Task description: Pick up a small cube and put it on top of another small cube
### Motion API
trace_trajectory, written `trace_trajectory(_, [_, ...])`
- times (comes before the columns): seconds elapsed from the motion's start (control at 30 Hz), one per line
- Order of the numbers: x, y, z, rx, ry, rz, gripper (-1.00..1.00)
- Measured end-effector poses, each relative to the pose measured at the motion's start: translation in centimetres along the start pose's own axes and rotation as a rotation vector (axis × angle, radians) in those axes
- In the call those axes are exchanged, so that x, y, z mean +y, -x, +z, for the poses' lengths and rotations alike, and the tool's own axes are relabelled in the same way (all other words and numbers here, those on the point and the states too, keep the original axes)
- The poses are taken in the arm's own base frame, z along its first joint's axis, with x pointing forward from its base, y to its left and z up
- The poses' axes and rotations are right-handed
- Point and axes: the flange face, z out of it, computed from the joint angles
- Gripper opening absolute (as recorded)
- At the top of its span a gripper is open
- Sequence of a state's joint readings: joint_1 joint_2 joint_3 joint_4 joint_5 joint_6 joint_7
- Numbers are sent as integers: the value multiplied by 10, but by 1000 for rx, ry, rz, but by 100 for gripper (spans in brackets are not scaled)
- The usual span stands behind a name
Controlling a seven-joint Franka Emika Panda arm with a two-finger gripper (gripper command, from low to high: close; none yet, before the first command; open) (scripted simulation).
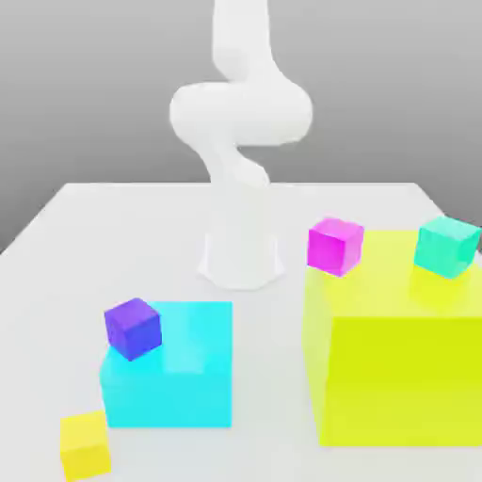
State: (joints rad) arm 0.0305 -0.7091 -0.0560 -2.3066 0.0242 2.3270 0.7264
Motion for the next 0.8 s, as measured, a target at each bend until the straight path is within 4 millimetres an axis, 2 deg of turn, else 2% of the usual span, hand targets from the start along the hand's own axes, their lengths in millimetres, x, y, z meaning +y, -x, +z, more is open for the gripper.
trace_trajectory(0.1, [18, -13, 59, -88, 31, -26, 0])
trace_trajectory(0.23, [47, -20, 133, -189, 75, -56, 0])
trace_trajectory(0.47, [115, -13, 250, -338, 167, -107, 0])
trace_trajectory(0.63, [179, 2, 318, -424, 251, -143, 0])
trace_trajectory(0.8, [246, 25, 370, -501, 347, -196, 0])
